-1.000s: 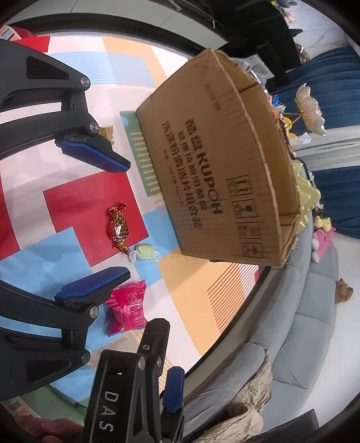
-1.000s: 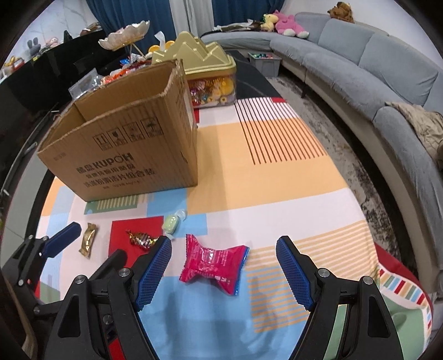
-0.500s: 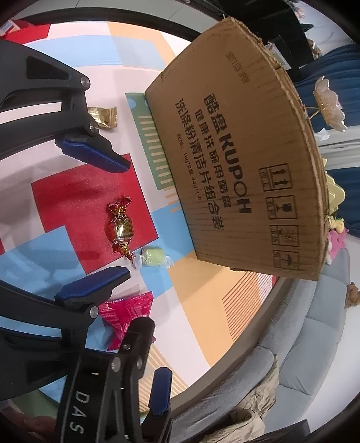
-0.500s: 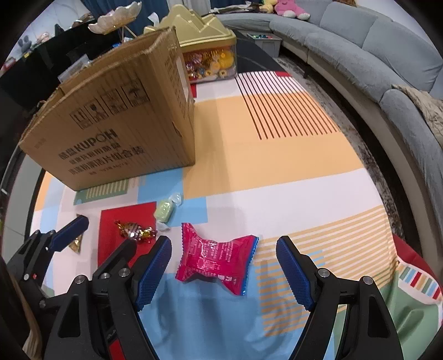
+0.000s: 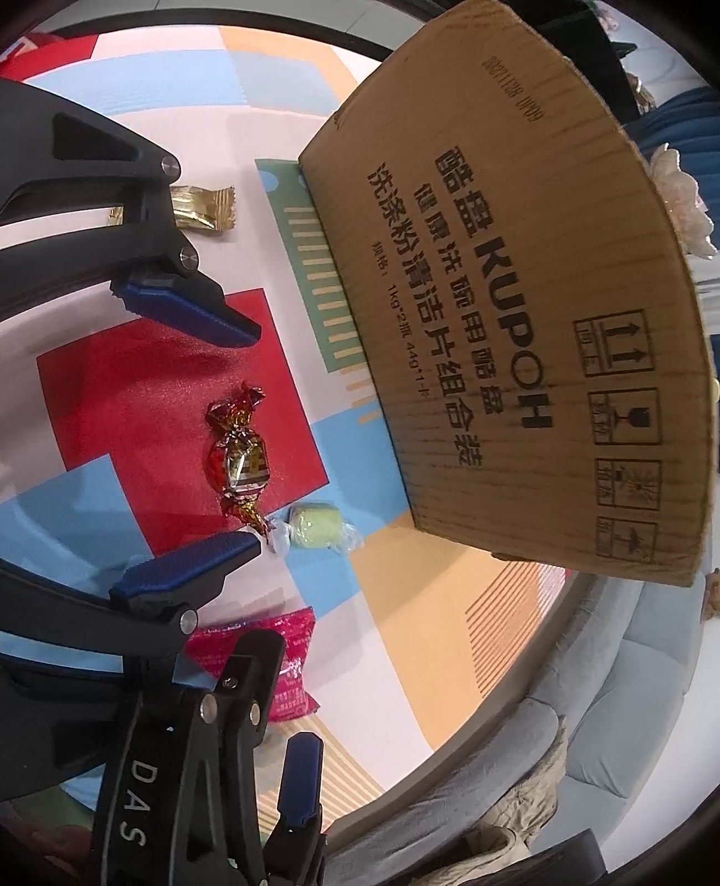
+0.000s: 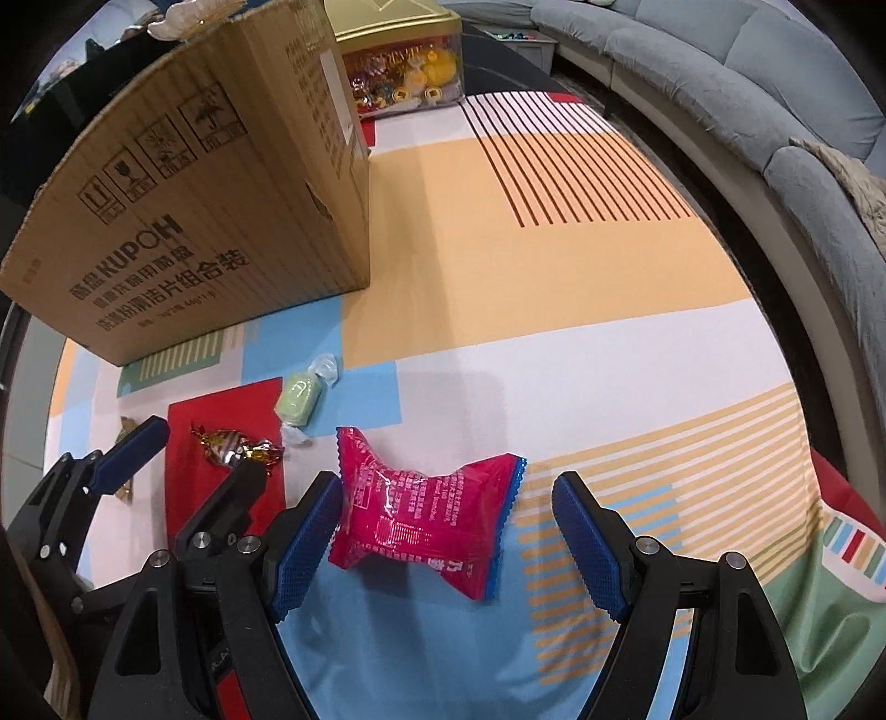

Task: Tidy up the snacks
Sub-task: 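Grasp the gold-wrapped candy with left tool while right tool grasps the pink candy pack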

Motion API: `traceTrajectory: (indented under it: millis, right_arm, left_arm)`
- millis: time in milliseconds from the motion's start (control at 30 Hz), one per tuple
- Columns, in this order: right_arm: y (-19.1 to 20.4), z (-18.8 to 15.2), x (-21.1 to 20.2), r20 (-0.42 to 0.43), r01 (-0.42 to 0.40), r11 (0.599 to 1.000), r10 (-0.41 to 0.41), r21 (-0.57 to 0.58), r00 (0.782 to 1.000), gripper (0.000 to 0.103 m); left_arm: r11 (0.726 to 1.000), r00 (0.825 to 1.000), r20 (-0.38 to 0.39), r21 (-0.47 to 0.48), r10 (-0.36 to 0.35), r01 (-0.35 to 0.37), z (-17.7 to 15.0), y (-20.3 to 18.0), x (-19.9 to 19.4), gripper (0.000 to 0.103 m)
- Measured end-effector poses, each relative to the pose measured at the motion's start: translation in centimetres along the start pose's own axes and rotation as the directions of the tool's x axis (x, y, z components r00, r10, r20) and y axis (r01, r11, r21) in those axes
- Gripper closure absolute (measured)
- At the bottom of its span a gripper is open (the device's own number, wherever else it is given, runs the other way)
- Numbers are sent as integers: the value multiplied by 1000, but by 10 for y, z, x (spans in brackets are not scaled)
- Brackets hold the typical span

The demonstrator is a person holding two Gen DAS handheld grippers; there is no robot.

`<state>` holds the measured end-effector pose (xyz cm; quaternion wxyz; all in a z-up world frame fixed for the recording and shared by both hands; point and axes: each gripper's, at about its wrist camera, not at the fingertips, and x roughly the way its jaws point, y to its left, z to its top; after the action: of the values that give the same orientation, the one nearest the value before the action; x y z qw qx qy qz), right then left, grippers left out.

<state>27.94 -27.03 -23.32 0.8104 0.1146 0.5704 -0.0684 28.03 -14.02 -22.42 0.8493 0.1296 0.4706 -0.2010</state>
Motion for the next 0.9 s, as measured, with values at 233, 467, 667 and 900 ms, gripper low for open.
traceTrajectory:
  millis: [233, 467, 667, 900]
  right_arm:
    - [0, 1, 10, -22, 9, 1000, -9, -2, 1000, 25]
    - [1, 1, 14, -19, 7, 1000, -7, -10, 1000, 29]
    - [2, 1, 12, -7, 1, 1000, -2, -16, 1000, 47]
    - [-2, 1, 8, -3, -20, 1000, 20, -4, 1000, 53]
  left_arm:
    - [1000, 1000, -13, 3, -11, 11, -2, -3, 7, 45]
    - [1000, 1000, -12, -8, -21, 21, -2, -6, 10, 46]
    - [999, 999, -1, 6, -39, 39, -1, -11, 11, 59]
    - [999, 999, 5, -7, -48, 48, 2, -12, 11, 67]
